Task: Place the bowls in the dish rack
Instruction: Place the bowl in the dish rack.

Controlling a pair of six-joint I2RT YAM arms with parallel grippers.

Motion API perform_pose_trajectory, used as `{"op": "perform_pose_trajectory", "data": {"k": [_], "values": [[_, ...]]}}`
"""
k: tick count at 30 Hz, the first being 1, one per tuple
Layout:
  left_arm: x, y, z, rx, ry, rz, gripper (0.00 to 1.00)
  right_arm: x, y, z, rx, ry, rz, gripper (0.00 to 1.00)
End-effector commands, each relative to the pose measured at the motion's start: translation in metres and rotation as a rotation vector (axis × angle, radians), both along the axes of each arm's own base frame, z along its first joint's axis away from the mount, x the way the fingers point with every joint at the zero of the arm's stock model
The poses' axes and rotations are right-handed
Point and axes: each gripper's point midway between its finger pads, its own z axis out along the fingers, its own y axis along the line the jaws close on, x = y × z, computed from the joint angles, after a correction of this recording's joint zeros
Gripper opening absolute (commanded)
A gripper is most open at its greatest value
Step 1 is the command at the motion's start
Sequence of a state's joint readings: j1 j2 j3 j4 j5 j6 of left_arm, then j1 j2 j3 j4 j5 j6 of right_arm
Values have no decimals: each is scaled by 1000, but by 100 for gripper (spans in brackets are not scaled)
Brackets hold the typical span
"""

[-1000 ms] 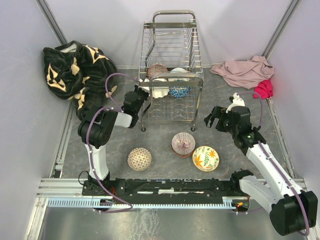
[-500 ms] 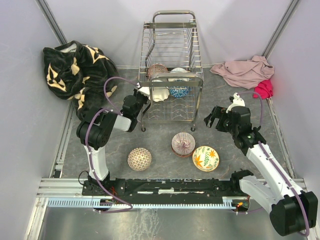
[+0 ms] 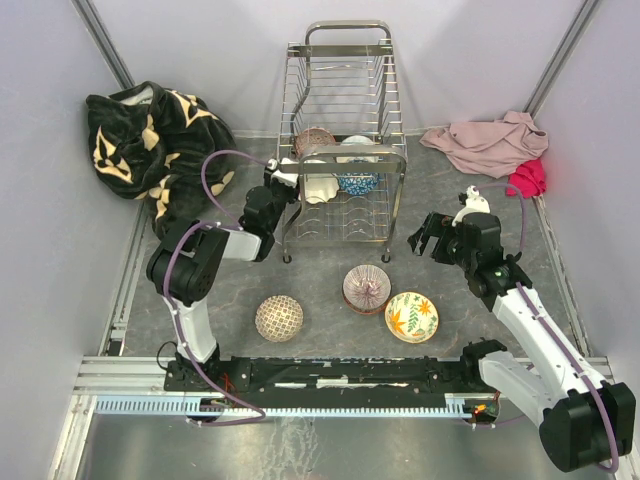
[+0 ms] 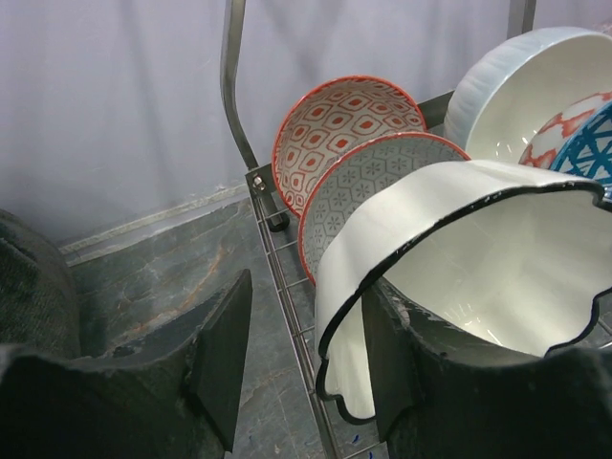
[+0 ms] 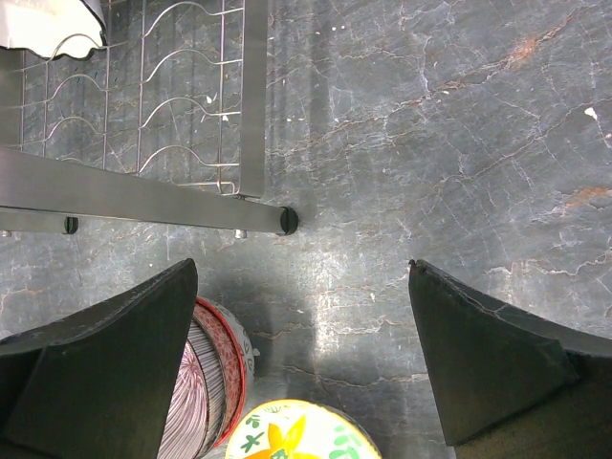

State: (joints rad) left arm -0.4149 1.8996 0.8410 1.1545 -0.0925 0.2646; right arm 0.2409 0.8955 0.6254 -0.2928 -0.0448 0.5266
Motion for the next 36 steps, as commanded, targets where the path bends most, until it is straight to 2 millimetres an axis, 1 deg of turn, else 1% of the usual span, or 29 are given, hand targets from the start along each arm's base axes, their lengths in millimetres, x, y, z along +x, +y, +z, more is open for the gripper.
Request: {"op": "perform_pose_trajectory", "data": {"k": [1, 2, 3, 4, 5, 6, 11, 13, 16, 17, 20, 23, 25, 27, 28, 32, 36], "values": [[9, 9, 67, -133, -80, 81, 58, 5, -2, 10, 5, -44, -17, 99], [8, 12, 68, -144, -64, 99, 60, 5, -2, 10, 5, -44, -19, 99], [7, 15, 70, -155, -52, 116, 65, 4, -3, 10, 6, -47, -20, 99], [6, 19, 73, -170, -44, 136, 78, 4, -2, 11, 9, -48, -21, 99], [5, 23, 75, -186, -34, 157, 82, 4, -2, 11, 11, -50, -20, 99], [2, 28, 82, -206, -29, 180, 84, 3, -1, 11, 14, -48, -17, 99], [-15, 58, 97, -316, 5, 313, 89, -4, 1, 22, 27, -50, 1, 99], [-21, 71, 99, -349, 27, 371, 93, -11, 5, 27, 39, -47, 32, 99], [-28, 86, 97, -418, 75, 435, 98, -22, 10, 28, 59, -11, 68, 98], [-30, 88, 92, -428, 98, 434, 98, -25, 13, 29, 70, 2, 82, 97], [-39, 88, 93, -465, 117, 421, 99, -35, 23, 26, 105, 51, 134, 95], [-51, 90, 95, -506, 135, 408, 99, -45, 24, 20, 112, 108, 138, 94], [-62, 89, 94, -527, 158, 391, 99, -53, 24, 17, 115, 139, 148, 93], [-74, 91, 90, -549, 194, 385, 99, -62, 32, 18, 146, 146, 184, 92], [-82, 92, 91, -568, 203, 379, 99, -66, 35, 19, 161, 147, 199, 91], [-109, 91, 78, -625, 269, 345, 99, -79, 48, 19, 189, 160, 232, 85], [-134, 87, 67, -668, 326, 295, 99, -85, 58, 21, 173, 172, 251, 79]]}}
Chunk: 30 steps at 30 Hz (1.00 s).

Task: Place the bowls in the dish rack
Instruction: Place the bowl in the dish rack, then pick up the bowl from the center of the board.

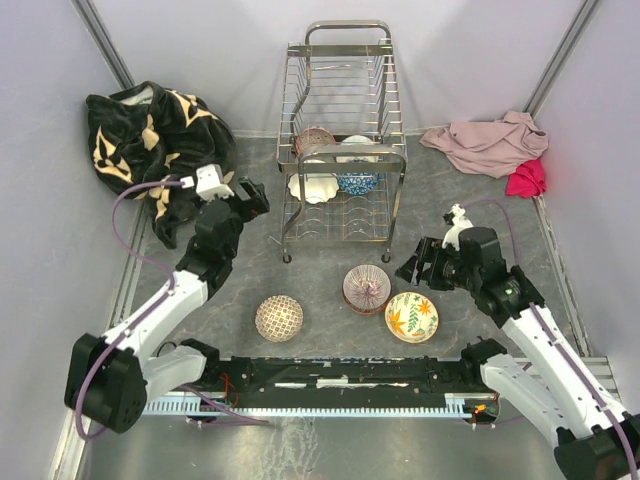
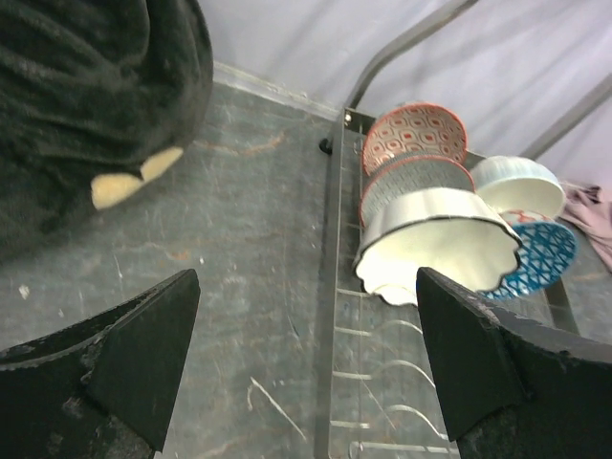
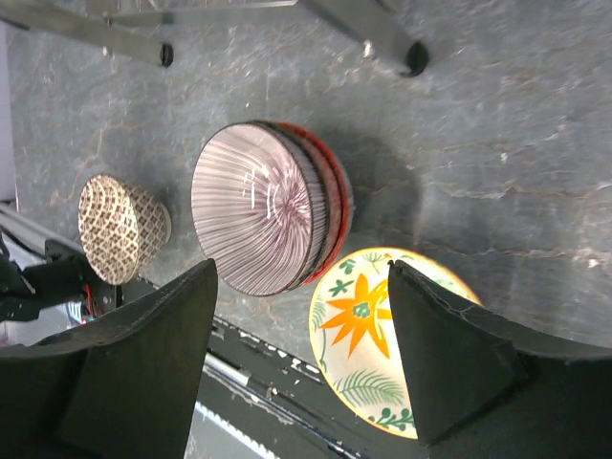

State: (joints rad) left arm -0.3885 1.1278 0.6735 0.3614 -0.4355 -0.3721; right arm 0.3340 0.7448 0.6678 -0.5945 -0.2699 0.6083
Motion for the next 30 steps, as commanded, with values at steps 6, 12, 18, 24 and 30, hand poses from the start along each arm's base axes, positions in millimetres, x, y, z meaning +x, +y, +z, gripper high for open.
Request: {"op": "perform_pose_trajectory", "data": {"k": [6, 12, 18, 24, 30], "values": [[-47, -15, -20, -165, 65, -127, 99, -12, 28, -6, -73, 49, 39, 71], [-59, -15, -18, -172, 69, -148, 99, -10, 32, -16, -198, 38, 13, 65], [-65, -13, -18, -179, 63, -155, 99, -7, 41, -23, -328, 18, -3, 62], [-66, -14, -24, -182, 71, -158, 99, -3, 45, -32, -414, 14, -25, 56], [-66, -16, -27, -184, 75, -165, 99, 2, 50, -38, -474, 10, -32, 52]]}}
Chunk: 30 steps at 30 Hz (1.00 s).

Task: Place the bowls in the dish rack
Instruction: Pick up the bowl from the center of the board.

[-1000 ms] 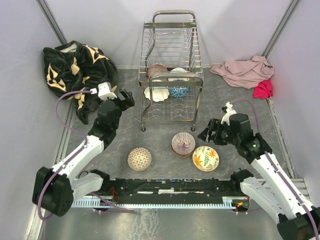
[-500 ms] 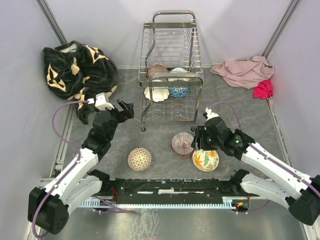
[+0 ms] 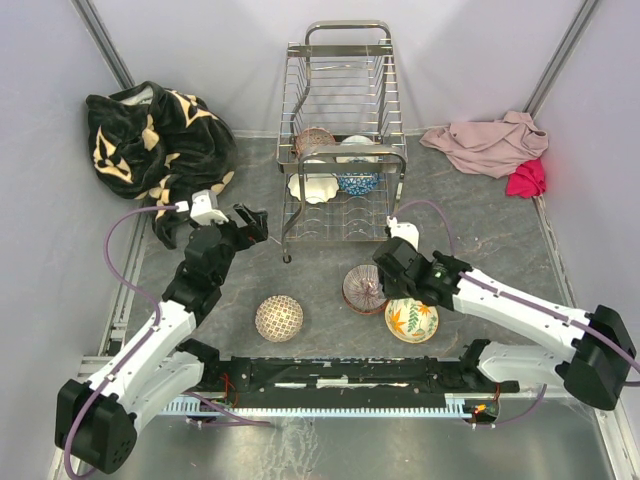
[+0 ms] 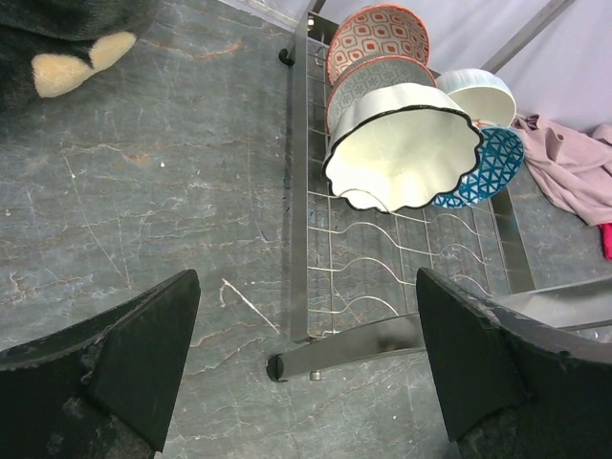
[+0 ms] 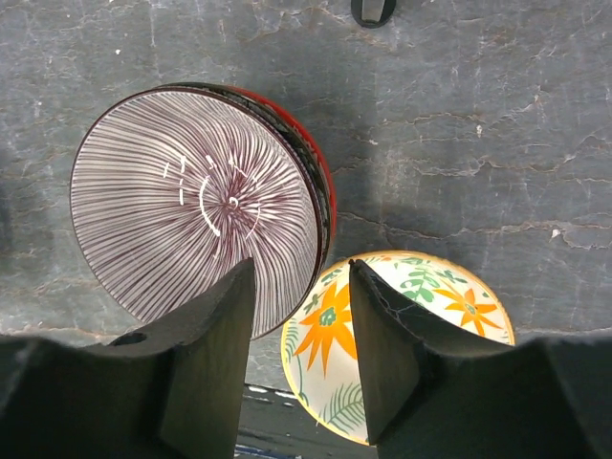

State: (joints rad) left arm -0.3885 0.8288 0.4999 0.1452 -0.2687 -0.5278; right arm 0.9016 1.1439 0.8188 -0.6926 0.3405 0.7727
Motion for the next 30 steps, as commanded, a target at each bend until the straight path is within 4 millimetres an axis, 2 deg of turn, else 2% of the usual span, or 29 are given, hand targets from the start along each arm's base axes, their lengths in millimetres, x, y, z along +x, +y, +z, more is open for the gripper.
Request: {"op": "perform_pose_trajectory", "data": {"k": [1, 8, 15, 19, 24, 30], "values": [[1, -6, 5, -45, -20, -18, 99, 15, 5, 14, -11, -67, -42, 51], [2, -9, 3, -47, -16, -27, 99, 17, 11, 7, -36, -58, -30, 41], [5, -10, 1, -43, -13, -28, 99, 19, 14, 2, -66, -49, -17, 35], [5, -9, 3, -42, -21, -22, 99, 20, 15, 2, -72, -50, -13, 22], [7, -9, 3, -39, -24, -19, 99, 21, 16, 6, -75, -59, -6, 2], [8, -9, 2, -33, -22, -19, 99, 21, 17, 23, -53, -101, 9, 0]]}}
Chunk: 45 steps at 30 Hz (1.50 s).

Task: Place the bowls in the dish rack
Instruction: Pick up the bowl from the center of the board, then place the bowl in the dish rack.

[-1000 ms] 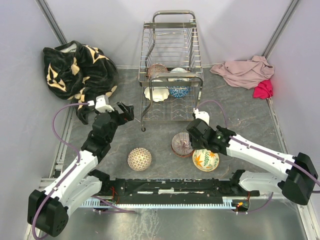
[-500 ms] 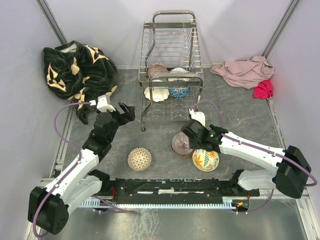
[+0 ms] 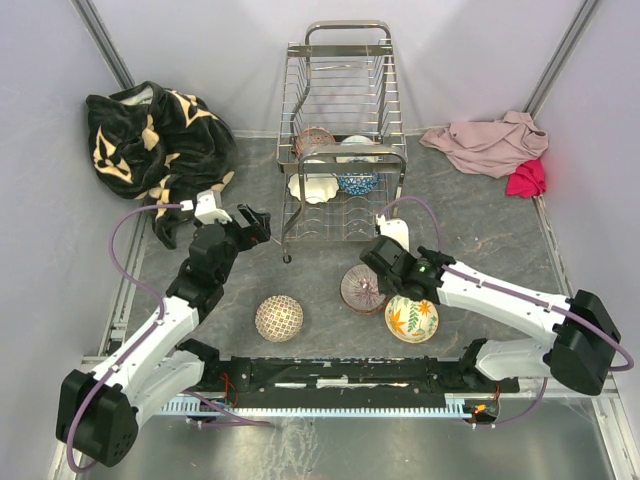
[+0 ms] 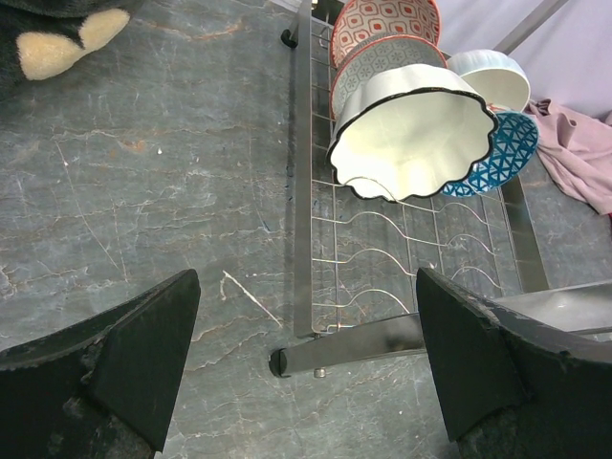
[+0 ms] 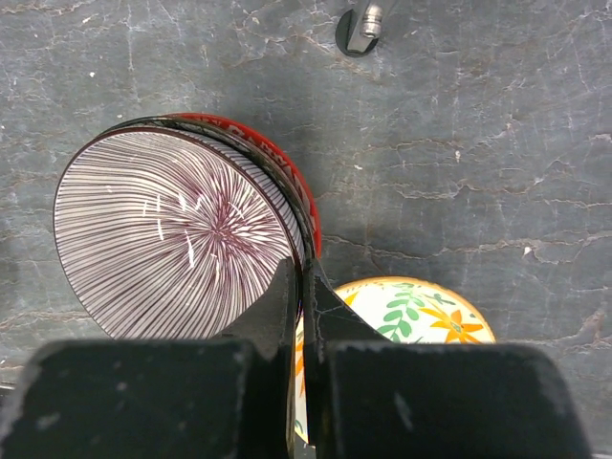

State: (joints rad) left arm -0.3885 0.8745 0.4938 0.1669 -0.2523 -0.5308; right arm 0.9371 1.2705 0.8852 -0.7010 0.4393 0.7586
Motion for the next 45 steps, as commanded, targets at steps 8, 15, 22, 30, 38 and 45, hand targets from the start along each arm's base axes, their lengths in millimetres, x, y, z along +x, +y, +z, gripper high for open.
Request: {"op": "perform_pose_trajectory", "data": {"k": [8, 15, 22, 30, 38, 45], "values": [[5, -3, 12, -30, -48, 5, 99, 5, 6, 60, 167, -178, 18, 0], [5, -2, 10, -30, -46, 6, 99, 5, -25, 81, 161, -289, -42, 0], [5, -2, 10, -20, -45, 5, 99, 7, -77, 83, 132, -359, -245, 0], [5, -2, 9, -14, -43, 4, 99, 15, -129, 73, 113, -335, -444, 0], [7, -3, 6, -7, -35, 2, 99, 55, -167, 114, 19, -442, -573, 0], [10, -7, 2, -7, -31, -19, 99, 113, -179, 144, 48, -519, -598, 0]]}}
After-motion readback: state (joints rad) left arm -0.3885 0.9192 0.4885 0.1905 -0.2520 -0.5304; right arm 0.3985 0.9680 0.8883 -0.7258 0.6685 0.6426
